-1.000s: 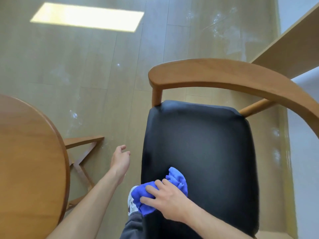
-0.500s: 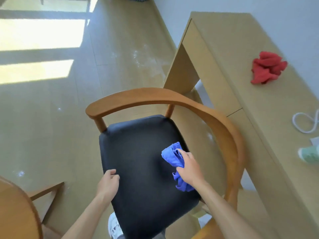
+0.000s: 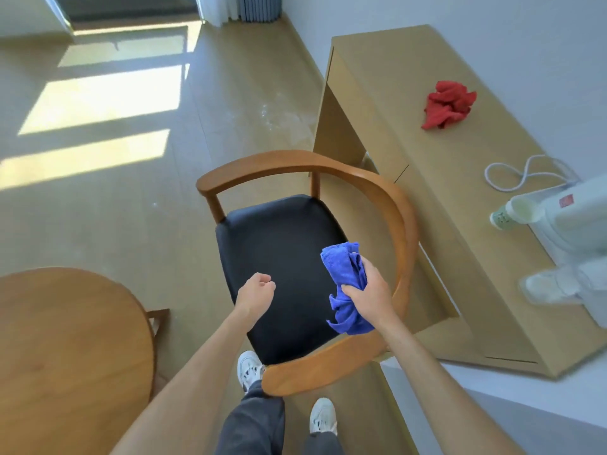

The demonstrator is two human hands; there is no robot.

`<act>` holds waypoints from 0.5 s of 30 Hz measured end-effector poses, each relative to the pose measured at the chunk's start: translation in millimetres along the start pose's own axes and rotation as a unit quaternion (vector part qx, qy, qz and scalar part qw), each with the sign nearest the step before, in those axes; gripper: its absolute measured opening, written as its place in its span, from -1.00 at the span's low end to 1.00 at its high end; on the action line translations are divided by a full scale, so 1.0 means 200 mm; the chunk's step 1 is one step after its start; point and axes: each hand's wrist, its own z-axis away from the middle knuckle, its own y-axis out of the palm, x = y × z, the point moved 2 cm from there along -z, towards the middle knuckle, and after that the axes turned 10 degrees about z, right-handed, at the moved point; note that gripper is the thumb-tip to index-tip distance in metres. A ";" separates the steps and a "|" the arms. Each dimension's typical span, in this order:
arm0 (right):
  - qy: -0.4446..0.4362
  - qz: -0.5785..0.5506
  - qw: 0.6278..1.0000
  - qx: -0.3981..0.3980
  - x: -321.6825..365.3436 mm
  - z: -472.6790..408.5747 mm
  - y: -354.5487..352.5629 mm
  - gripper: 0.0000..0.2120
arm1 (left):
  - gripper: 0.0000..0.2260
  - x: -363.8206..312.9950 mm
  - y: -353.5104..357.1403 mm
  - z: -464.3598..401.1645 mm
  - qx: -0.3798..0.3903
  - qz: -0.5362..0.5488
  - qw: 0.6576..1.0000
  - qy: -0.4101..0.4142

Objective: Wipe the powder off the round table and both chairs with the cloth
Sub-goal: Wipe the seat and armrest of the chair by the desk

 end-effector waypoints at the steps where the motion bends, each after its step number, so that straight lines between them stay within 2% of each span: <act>1: -0.011 0.007 1.000 0.007 -0.02 0.03 0.00 -0.48 | -0.73 0.02 0.01 0.05 -0.009 -0.002 1.000 0.009; 5: -0.050 0.038 0.997 0.041 -0.10 0.18 0.04 -0.40 | -0.72 0.13 0.08 0.26 -0.044 -0.027 0.998 0.031; 9: -0.080 0.064 0.994 0.049 -0.14 0.35 0.13 -0.43 | -0.70 0.30 0.12 0.42 -0.077 -0.043 0.996 0.026; 15: -0.153 0.114 0.980 0.051 -0.15 0.56 0.54 -0.46 | -0.69 0.63 0.06 0.52 -0.166 0.004 0.986 -0.027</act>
